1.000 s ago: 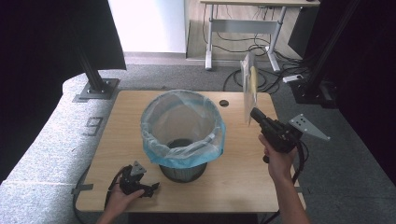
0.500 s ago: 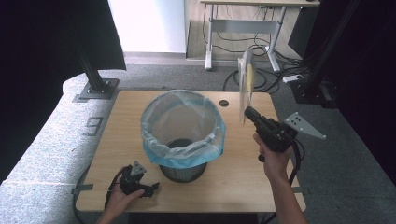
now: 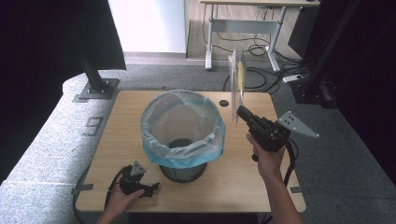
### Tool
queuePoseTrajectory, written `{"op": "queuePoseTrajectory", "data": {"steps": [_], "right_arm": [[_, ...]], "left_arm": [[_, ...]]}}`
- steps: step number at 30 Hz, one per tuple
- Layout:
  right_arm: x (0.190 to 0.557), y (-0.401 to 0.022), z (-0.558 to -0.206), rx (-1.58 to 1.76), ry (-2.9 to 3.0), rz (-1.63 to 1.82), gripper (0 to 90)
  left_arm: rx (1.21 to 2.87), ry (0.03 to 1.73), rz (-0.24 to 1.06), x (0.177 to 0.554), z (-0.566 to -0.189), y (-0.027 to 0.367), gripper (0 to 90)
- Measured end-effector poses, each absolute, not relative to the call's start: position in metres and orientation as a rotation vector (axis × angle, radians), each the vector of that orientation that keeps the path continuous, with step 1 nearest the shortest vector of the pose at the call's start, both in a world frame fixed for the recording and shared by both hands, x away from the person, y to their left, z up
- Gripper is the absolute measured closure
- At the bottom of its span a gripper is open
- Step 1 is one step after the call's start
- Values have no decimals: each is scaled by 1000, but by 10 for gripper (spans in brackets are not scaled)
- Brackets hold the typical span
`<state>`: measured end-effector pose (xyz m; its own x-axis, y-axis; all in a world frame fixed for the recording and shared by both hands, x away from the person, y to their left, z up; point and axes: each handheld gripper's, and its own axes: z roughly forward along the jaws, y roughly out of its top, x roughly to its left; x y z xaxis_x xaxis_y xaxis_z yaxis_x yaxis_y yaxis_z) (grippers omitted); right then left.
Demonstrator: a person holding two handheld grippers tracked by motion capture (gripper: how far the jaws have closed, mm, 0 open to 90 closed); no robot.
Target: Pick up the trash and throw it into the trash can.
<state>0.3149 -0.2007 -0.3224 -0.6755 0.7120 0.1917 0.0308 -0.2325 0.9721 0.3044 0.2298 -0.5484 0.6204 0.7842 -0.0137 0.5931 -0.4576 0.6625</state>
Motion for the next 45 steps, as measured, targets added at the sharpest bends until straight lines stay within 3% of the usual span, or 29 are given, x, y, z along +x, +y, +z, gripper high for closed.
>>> {"op": "queuePoseTrajectory", "data": {"steps": [23,45], "right_arm": [[316,-182,-319,849,1636,1957,898],[327,-122,-306,752,1761,1953,897]], "left_arm": [[2208,1077,390,304,-548,230,1],[2208,1077,391,304,-548,230,1]]}}
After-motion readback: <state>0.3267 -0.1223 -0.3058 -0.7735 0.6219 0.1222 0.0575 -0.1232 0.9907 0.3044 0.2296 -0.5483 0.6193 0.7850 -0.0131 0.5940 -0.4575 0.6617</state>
